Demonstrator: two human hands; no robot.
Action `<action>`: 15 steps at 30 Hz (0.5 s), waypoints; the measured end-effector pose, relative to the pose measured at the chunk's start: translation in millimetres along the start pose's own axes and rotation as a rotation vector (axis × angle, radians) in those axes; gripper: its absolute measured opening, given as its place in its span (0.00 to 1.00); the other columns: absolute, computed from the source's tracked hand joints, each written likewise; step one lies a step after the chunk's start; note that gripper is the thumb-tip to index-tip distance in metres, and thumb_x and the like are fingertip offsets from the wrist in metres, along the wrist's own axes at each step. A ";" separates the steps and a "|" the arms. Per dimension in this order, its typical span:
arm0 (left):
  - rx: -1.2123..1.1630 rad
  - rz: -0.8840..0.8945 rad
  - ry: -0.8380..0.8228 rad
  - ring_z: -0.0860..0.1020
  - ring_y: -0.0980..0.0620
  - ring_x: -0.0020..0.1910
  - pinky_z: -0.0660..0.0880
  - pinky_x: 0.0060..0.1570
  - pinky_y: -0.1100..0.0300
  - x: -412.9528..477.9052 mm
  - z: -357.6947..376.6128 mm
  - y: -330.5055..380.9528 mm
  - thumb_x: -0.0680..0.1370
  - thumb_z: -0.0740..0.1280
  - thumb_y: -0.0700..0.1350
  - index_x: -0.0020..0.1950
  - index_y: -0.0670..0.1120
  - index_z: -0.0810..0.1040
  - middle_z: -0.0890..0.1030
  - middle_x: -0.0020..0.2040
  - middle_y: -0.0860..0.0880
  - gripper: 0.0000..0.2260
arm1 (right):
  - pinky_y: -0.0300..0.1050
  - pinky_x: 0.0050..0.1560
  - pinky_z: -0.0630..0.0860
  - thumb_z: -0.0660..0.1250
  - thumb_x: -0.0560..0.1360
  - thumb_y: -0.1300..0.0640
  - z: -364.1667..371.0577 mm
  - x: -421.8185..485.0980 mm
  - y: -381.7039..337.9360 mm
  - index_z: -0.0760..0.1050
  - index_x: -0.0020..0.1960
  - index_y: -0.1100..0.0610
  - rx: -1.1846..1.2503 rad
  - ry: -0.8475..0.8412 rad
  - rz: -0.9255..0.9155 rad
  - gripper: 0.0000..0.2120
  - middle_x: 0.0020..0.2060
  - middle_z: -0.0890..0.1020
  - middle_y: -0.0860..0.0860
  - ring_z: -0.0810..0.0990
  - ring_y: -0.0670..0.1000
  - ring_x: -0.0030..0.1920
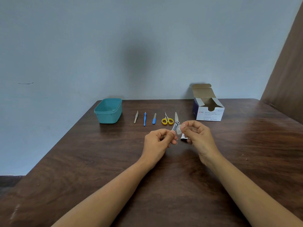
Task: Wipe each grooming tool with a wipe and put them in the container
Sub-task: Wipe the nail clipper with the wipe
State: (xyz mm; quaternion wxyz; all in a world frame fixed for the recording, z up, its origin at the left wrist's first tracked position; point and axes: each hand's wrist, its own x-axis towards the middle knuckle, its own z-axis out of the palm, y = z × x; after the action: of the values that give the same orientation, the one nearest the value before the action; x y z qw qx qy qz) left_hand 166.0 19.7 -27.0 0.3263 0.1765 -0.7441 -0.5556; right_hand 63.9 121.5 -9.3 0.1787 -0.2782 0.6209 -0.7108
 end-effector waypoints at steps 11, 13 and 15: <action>0.006 -0.012 0.001 0.77 0.62 0.32 0.73 0.36 0.69 0.9 0.3 -0.4 0.79 0.66 0.47 0.42 0.42 0.84 0.83 0.33 0.50 0.12 | 0.32 0.38 0.73 0.72 0.72 0.60 -3.2 3.6 2.0 0.80 0.45 0.56 0.043 0.082 -0.061 0.03 0.38 0.85 0.49 0.81 0.39 0.37; 0.010 -0.007 -0.001 0.77 0.62 0.33 0.73 0.36 0.69 0.8 0.3 -0.2 0.79 0.66 0.47 0.42 0.42 0.84 0.83 0.34 0.49 0.12 | 0.32 0.39 0.75 0.72 0.71 0.62 -2.6 3.1 2.3 0.80 0.45 0.57 0.060 0.076 -0.061 0.04 0.37 0.85 0.49 0.82 0.41 0.38; 0.021 -0.002 -0.002 0.77 0.62 0.33 0.73 0.36 0.69 0.5 0.4 -0.1 0.79 0.66 0.47 0.42 0.42 0.84 0.83 0.34 0.49 0.12 | 0.33 0.41 0.76 0.72 0.70 0.64 -2.0 2.1 2.4 0.79 0.45 0.58 0.070 0.067 -0.067 0.05 0.36 0.85 0.49 0.83 0.42 0.39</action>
State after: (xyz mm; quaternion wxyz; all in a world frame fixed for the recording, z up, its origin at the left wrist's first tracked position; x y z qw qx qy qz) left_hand 165.3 19.6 -27.0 0.3232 0.1799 -0.7500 -0.5484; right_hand 60.8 121.4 -11.4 0.1435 -0.2683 0.5919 -0.7464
